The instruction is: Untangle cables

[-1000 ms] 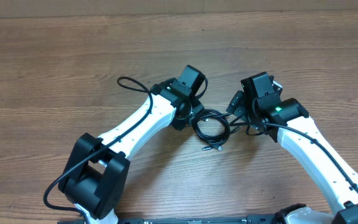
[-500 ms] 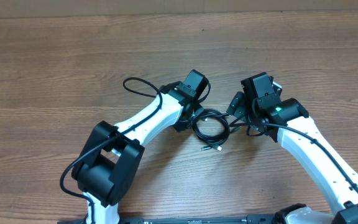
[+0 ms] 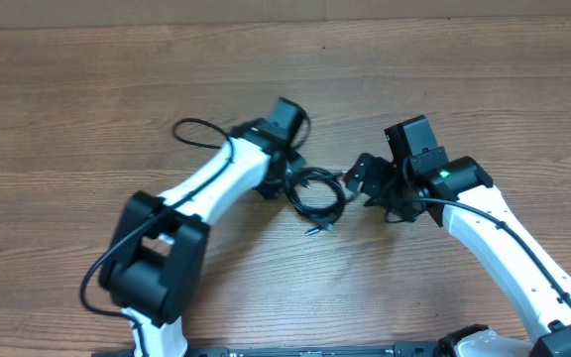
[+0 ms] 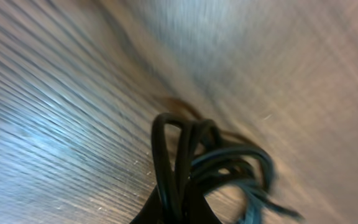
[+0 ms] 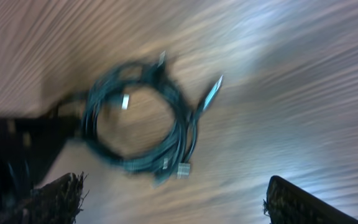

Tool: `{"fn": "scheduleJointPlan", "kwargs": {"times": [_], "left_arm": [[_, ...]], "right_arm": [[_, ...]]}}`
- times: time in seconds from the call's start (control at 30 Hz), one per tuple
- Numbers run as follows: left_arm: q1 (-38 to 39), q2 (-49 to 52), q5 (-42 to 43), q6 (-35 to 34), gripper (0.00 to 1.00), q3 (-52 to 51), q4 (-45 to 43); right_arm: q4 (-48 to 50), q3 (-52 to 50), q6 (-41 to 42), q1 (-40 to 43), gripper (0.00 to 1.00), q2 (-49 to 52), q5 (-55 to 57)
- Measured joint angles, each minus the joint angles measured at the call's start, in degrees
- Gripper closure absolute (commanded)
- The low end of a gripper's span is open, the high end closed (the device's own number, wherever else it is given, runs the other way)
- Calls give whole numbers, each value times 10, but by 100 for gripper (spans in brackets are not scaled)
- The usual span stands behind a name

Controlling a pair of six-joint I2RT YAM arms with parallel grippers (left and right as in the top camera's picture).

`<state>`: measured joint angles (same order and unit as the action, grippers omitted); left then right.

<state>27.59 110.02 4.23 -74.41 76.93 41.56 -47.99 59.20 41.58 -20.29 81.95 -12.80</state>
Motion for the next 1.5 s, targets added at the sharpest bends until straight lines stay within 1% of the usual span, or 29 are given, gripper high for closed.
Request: {"fn": "scheduleJointPlan", "kwargs": {"times": [0.1, 0.23, 0.37, 0.53, 0.67, 0.77, 0.83, 0.87, 0.9, 0.93, 1.07, 1.1, 1.17, 1.2, 1.23, 1.27, 1.4, 1.5], "left_arm": [[-26, -33, 16, 0, 96, 0, 0], [-35, -72, 35, 0, 96, 0, 0], [-33, -92, 47, 0, 96, 0, 0], [-33, -117, 52, 7, 96, 0, 1], [-34, -142, 52, 22, 96, 0, 6], [-34, -157, 52, 26, 96, 0, 6], [-34, -163, 52, 28, 96, 0, 6], [-34, -165, 53, 29, 96, 0, 7], [-34, -165, 53, 30, 96, 0, 9], [-34, -165, 54, 30, 96, 0, 13], [-34, -165, 59, 30, 96, 0, 25], [-34, -165, 60, 30, 96, 0, 26], [-34, -165, 62, 30, 96, 0, 26], [-34, -165, 63, 30, 96, 0, 25], [-35, -165, 63, 30, 96, 0, 25], [-37, -165, 63, 30, 96, 0, 25], [-45, -165, 63, 30, 96, 0, 20], [-47, -165, 62, 30, 96, 0, 22]], "right_arm": [[5, 0, -2, -2, 11, 0, -64], [26, 0, 9, -12, 11, 0, -100], [52, 0, 25, -29, 11, 0, -108], [50, 0, 71, -38, 12, 9, -110], [54, 0, 116, -38, 12, 40, -105], [74, 0, 147, -38, 14, 69, -102], [89, 0, 167, -38, 18, 85, -104], [95, 0, 179, -38, 23, 92, -104], [99, 0, 190, -38, 32, 99, -104], [106, 0, 200, -38, 38, 104, -105], [139, 0, 260, -38, 52, 116, -108], [149, 0, 271, -38, 58, 116, -108], [170, 0, 289, -38, 77, 116, -108], [171, 0, 296, -38, 84, 116, -108], [170, 0, 299, -38, 94, 116, -108], [170, 0, 307, -38, 96, 116, -108], [153, 0, 310, -39, 96, 116, -114], [140, 0, 284, -41, 96, 116, -118]]}}
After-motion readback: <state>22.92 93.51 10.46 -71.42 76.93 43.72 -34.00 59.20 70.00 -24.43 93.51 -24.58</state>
